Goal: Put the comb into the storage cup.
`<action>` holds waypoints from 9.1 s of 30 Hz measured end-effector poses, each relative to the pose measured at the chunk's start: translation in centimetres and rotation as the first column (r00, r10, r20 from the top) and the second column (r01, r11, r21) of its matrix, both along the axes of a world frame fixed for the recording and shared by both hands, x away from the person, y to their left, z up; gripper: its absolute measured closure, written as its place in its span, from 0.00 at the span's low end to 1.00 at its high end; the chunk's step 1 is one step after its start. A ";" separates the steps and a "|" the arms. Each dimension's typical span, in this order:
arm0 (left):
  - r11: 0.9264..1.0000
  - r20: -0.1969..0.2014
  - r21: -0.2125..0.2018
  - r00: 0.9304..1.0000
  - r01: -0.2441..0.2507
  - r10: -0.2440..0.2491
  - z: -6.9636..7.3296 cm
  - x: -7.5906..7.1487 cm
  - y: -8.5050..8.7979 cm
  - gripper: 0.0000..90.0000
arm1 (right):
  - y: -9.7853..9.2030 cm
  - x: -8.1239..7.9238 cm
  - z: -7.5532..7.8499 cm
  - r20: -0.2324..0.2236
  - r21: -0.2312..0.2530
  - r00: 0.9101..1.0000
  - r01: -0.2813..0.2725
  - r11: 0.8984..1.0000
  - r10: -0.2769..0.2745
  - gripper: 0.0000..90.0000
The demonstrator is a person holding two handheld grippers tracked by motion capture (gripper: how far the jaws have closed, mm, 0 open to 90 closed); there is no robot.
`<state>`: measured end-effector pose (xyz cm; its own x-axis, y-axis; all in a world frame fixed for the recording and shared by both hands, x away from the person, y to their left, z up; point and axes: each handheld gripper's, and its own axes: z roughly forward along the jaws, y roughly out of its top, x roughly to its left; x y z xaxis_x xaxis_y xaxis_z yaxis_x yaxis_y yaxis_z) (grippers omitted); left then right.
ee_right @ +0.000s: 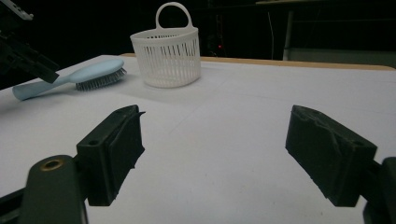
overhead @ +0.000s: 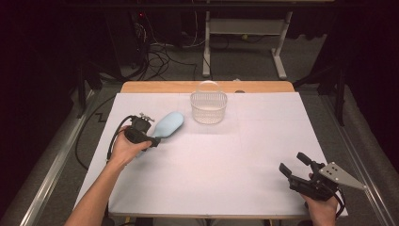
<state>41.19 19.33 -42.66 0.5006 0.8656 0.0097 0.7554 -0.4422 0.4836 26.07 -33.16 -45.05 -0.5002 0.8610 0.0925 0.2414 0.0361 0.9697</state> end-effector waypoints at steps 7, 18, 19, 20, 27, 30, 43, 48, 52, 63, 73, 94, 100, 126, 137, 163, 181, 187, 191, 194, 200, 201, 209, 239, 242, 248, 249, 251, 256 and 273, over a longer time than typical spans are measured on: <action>1.000 -0.060 0.008 0.998 0.007 -0.007 -0.9 0.8 0.1 0.40 | 0.0 0.0 0.0 0.002 0.002 1.000 0.000 1.000 0.000 0.21; 1.000 -0.091 0.003 0.996 0.023 -0.022 -1.4 1.5 -0.1 0.49 | 0.0 0.1 0.0 0.001 0.003 1.000 -0.004 1.000 0.004 0.21; 1.000 -0.092 0.007 0.996 0.022 -0.021 -1.4 1.5 -0.1 0.50 | 0.0 0.1 0.0 0.001 0.003 1.000 -0.005 1.000 0.005 0.21; 1.000 -0.094 0.013 0.995 0.023 -0.021 -1.4 1.6 -0.1 0.51 | 0.0 0.1 0.0 0.002 0.002 1.000 -0.007 1.000 0.007 0.21; 0.999 -0.104 0.019 0.994 0.026 -0.024 -1.6 1.7 -0.3 0.58 | 0.0 0.1 -0.1 0.001 0.001 1.000 -0.008 1.000 0.008 0.21; 0.999 -0.114 0.026 0.993 0.022 -0.019 -1.8 1.8 -0.3 0.61 | 0.0 0.1 -0.1 0.000 0.001 1.000 -0.008 1.000 0.008 0.21; 0.999 -0.118 0.025 0.993 0.021 -0.018 -1.8 1.9 -0.3 0.73 | 0.1 0.2 -0.1 -0.005 -0.002 1.000 -0.011 1.000 0.011 0.22; 0.999 -0.116 0.027 0.993 0.035 -0.032 -1.8 1.8 -0.5 0.76 | 0.1 0.2 -0.1 -0.006 -0.006 1.000 -0.013 1.000 0.013 0.22; 0.999 -0.120 0.021 0.992 0.035 -0.032 -1.8 1.8 -0.4 0.76 | 0.1 0.2 -0.1 -0.009 -0.007 1.000 -0.013 1.000 0.013 0.22; 1.000 -0.099 0.009 0.995 0.029 -0.028 -1.3 1.4 -0.5 0.77 | 0.1 0.2 -0.2 -0.011 -0.006 1.000 -0.016 1.000 0.016 0.22; 1.000 -0.086 -0.024 0.996 0.020 -0.022 -0.8 1.2 -0.2 0.77 | 0.1 0.2 -0.2 -0.012 -0.007 1.000 -0.019 1.000 0.019 0.23; 0.999 -0.033 -0.041 0.999 0.027 -0.029 0.3 0.1 0.4 0.77 | 0.2 0.3 -0.2 -0.011 -0.013 1.000 -0.023 1.000 0.023 0.23; 0.998 -0.014 -0.052 0.999 0.044 -0.045 0.7 -0.5 0.2 0.77 | 0.2 0.3 -0.2 -0.012 -0.009 1.000 -0.023 1.000 0.023 0.23; 0.983 0.062 -0.114 0.989 0.144 -0.137 1.8 -3.7 -1.6 0.77 | 0.3 0.4 -0.1 -0.008 -0.007 1.000 -0.024 1.000 0.024 0.23; 0.975 0.086 -0.132 0.982 0.179 -0.168 2.0 -4.8 -2.4 0.77 | 0.7 0.5 0.1 -0.010 -0.004 1.000 -0.026 1.000 0.026 0.22; 0.950 0.142 -0.167 0.960 0.263 -0.240 2.0 -7.3 -4.8 0.77 | 4.0 1.2 0.8 -0.008 0.008 0.993 -0.117 0.993 0.117 0.22; 0.938 0.163 -0.181 0.949 0.297 -0.269 1.7 -8.0 -6.3 0.77 | 6.6 2.0 0.8 -0.038 0.019 0.984 -0.176 0.984 0.177 0.22; 0.933 0.167 -0.192 0.947 0.305 -0.276 1.7 -8.1 -6.8 0.77 | 7.4 2.3 0.7 -0.055 0.029 0.978 -0.198 0.980 0.200 0.21; 0.930 0.172 -0.190 0.943 0.314 -0.283 1.7 -8.2 -7.2 0.77 | 8.1 2.5 0.6 -0.067 0.032 0.975 -0.212 0.977 0.213 0.21; 0.929 0.174 -0.190 0.942 0.317 -0.285 1.8 -8.2 -7.4 0.77 | 8.5 2.7 0.5 -0.077 0.033 0.972 -0.222 0.975 0.224 0.21; 0.926 0.179 -0.193 0.940 0.324 -0.292 1.8 -8.2 -8.0 0.77 | 9.3 3.0 0.3 -0.093 0.037 0.966 -0.241 0.970 0.243 0.21; 0.925 0.179 -0.193 0.939 0.327 -0.295 1.8 -8.2 -8.1 0.77 | 9.5 3.1 0.3 -0.096 0.037 0.965 -0.243 0.969 0.246 0.21; 0.919 0.187 -0.192 0.932 0.345 -0.311 1.8 -8.4 -9.1 0.77 | 10.2 3.4 0.2 -0.115 0.040 0.959 -0.258 0.965 0.261 0.21; 0.891 0.193 -0.202 0.909 0.406 -0.370 1.6 -9.0 -12.7 0.77 | 12.7 4.8 -0.6 -0.209 0.059 0.935 -0.282 0.958 0.288 0.19; 0.888 0.191 -0.200 0.905 0.415 -0.380 1.6 -9.1 -13.2 0.77 | 12.7 4.9 -0.6 -0.213 0.062 0.935 -0.278 0.958 0.285 0.19; 0.881 0.189 -0.200 0.899 0.429 -0.395 1.5 -9.2 -14.3 0.77 | 12.7 5.1 -0.7 -0.224 0.073 0.931 -0.278 0.958 0.287 0.19; 0.879 0.188 -0.200 0.898 0.432 -0.398 1.5 -9.2 -14.4 0.77 | 12.7 5.1 -0.7 -0.225 0.081 0.931 -0.277 0.958 0.288 0.19; 0.877 0.190 -0.201 0.896 0.436 -0.402 1.5 -9.3 -14.7 0.77 | 12.8 5.2 -0.7 -0.225 0.094 0.930 -0.277 0.956 0.291 0.19; 0.876 0.189 -0.194 0.893 0.442 -0.409 1.5 -9.3 -15.3 0.77 | 13.0 5.4 -0.7 -0.237 0.110 0.927 -0.271 0.956 0.291 0.18; 0.859 0.198 -0.177 0.872 0.480 -0.447 1.8 -10.0 -17.0 0.77 | 12.6 5.9 -0.2 -0.252 0.190 0.922 -0.250 0.949 0.294 0.16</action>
